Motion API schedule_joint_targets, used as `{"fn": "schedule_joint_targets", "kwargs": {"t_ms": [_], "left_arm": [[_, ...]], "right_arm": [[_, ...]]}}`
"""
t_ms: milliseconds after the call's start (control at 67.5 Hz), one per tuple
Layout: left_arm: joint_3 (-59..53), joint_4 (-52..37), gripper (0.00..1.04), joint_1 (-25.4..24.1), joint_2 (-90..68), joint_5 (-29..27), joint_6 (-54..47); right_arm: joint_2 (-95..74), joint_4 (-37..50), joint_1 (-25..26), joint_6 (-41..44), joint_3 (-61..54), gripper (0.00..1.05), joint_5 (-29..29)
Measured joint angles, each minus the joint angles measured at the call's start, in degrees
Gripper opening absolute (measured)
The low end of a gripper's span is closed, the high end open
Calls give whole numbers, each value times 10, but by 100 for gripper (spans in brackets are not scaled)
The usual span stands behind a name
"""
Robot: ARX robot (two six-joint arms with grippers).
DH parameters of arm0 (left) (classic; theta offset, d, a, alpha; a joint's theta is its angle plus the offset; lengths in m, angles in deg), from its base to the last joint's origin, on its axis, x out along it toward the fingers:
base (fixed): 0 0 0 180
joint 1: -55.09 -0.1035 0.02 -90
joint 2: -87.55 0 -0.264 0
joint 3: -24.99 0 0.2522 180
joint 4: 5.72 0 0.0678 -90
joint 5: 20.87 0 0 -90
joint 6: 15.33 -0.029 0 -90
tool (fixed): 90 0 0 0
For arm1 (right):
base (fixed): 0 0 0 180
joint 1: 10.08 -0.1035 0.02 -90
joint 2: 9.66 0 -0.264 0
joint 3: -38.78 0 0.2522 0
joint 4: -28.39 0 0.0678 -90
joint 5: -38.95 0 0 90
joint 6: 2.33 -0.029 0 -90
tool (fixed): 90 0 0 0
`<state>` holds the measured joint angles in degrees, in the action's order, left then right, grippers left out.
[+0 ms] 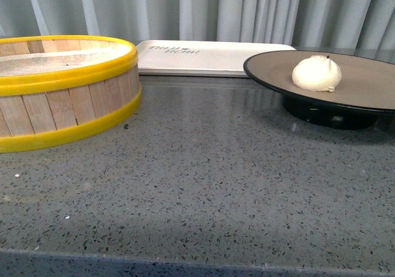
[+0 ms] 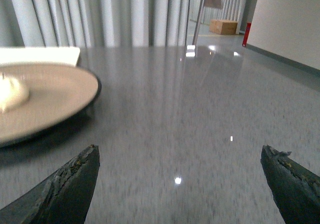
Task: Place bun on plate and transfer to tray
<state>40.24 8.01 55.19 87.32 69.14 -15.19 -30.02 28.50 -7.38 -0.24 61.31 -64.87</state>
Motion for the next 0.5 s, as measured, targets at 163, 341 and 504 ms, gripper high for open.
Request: {"fn": "schedule_joint_targets", "kwargs": {"t_ms": [163, 341, 504], "left_arm": [[0, 0, 98, 0, 0, 0, 0], [0, 0, 98, 0, 0, 0, 0], [0, 0, 98, 0, 0, 0, 0]], "right_arm": [[-195, 95, 101, -127, 105, 96, 128], [-402, 62, 140, -393, 219, 96, 258], [-457, 48, 127, -541, 246, 96, 297]]}}
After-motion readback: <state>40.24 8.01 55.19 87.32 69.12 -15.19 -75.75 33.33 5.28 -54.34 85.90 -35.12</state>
